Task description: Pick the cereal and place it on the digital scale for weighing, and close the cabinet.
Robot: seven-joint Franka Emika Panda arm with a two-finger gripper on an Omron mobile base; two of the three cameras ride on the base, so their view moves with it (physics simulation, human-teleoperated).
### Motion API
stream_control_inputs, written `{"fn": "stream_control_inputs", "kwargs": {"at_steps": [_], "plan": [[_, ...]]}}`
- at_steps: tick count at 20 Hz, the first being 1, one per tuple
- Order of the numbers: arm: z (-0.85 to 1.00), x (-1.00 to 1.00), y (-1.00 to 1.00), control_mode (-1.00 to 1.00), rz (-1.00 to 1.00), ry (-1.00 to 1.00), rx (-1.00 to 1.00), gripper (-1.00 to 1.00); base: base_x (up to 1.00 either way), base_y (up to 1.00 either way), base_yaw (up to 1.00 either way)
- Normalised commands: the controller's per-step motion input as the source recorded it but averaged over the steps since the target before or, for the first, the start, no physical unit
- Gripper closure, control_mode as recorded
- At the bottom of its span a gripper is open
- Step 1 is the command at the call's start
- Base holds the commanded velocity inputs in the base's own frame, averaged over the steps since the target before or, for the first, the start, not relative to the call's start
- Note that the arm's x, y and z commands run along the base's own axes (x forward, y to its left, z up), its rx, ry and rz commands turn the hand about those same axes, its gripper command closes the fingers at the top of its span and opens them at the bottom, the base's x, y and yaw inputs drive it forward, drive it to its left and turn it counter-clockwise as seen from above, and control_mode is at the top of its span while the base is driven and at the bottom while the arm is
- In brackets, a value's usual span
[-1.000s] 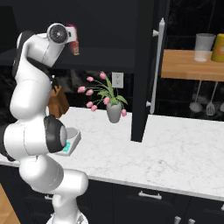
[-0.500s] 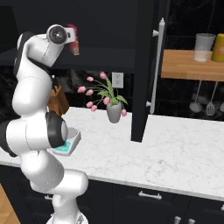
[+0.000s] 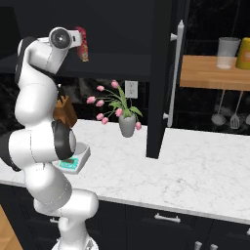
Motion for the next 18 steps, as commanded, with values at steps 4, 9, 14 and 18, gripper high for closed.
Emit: {"fn": "stream_control_inputs", "kwargs": {"at_steps": [4, 9, 14, 18], "plan": [[-0.02, 0.0, 0.0, -1.0, 0.0, 0.0, 0.0, 1.0, 0.0, 0.0, 0.0], [-0.09, -0.17, 0.02, -1.0, 0.0, 0.0, 0.07, 1.0, 0.0, 0.0, 0.0], [-0.2, -0.48, 0.11, -1.0, 0.0, -0.05, 0.11, 1.0, 0.0, 0.0, 0.0], [-0.06, -0.75, 0.11, -1.0, 0.0, -0.14, 0.09, 1.0, 0.0, 0.0, 0.0]]}}
